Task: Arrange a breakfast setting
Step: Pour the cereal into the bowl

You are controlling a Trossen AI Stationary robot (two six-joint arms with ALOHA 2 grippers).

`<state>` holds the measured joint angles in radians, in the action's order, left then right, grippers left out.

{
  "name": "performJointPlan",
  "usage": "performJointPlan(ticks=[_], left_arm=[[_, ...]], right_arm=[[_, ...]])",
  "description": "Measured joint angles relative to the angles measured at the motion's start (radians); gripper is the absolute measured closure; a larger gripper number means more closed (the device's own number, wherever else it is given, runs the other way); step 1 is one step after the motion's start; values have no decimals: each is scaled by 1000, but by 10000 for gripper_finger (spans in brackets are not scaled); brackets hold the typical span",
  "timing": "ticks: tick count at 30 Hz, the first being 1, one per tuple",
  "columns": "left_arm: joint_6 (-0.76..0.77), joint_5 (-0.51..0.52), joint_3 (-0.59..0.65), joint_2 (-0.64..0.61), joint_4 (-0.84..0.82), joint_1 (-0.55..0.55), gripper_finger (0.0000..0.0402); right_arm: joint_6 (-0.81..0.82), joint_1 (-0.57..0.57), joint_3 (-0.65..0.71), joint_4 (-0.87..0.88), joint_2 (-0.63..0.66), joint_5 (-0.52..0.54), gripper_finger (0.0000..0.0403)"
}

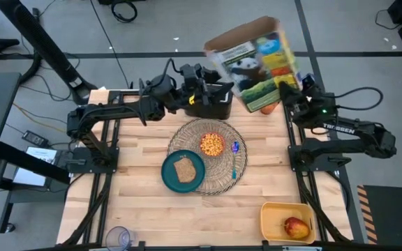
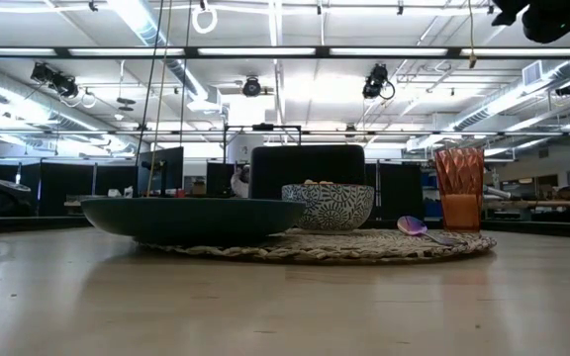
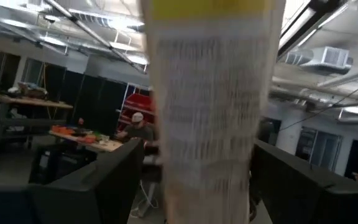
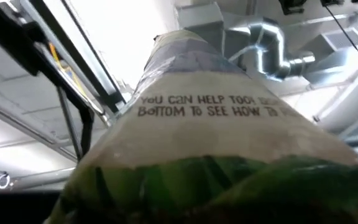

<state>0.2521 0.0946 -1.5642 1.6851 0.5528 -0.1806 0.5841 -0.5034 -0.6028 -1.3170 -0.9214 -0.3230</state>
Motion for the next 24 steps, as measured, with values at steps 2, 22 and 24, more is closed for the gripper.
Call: performJointPlan(ticks=[2,22,24], left_arm=[[4,-26,0,10,55,-1,108],[95,-125,0,8,122,-29,335],[108,-169,0,5,124,-37,358]], right_arm=[[4,0,0,34,-23,6,232],[-8,26,0,39,-112,-19,199],[-8,26,0,45,-111,-55,178]])
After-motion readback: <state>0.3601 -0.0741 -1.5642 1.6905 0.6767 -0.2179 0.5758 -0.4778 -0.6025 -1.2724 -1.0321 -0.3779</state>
